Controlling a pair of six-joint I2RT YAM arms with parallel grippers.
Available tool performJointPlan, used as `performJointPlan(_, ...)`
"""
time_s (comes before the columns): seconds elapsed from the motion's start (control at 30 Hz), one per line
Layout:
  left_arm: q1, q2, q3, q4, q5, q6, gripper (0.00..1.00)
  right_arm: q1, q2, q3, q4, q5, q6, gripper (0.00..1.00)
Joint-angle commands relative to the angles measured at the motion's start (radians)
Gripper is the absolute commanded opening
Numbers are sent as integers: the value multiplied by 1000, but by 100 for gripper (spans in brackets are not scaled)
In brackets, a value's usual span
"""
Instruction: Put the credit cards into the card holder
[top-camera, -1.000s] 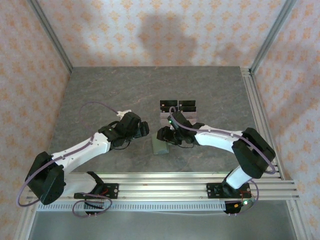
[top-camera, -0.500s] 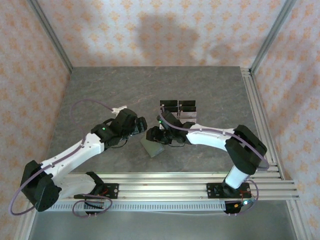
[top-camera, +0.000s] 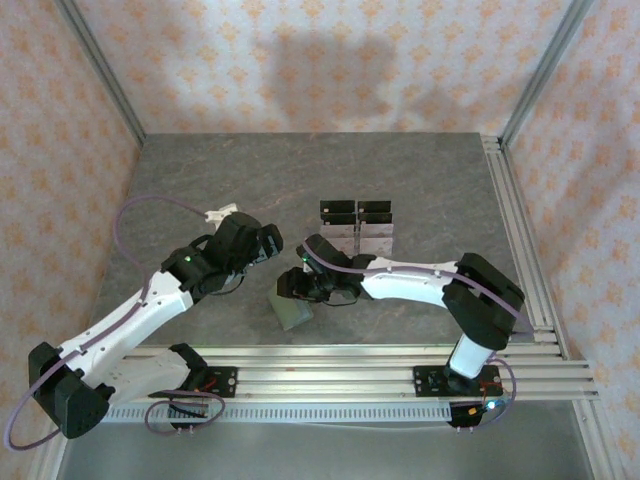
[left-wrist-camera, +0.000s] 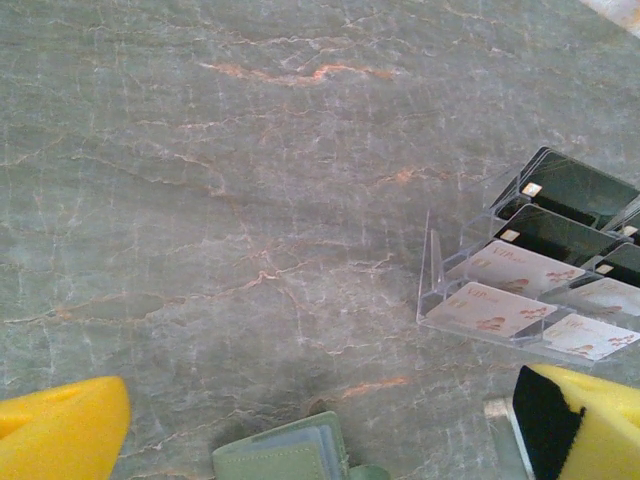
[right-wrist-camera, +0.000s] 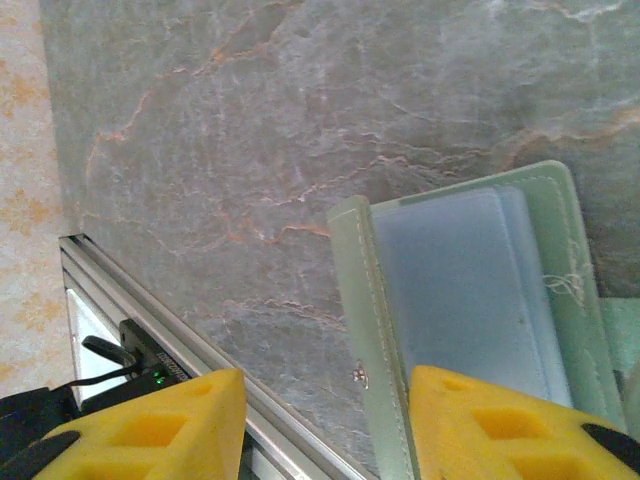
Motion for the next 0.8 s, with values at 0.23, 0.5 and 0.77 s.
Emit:
performJointPlan(0.23, 8, 36, 52, -36, -18, -2, 100, -58, 54, -16, 51, 27, 7, 46)
performJointPlan(0.5, 8, 54, 54, -36, -10, 4, 100, -89, -22, -45, 31, 15, -31, 46)
performJointPlan(0.77, 8, 80, 59, -41, -11, 17, 100, -90, -180, -24, -197, 126, -151, 46)
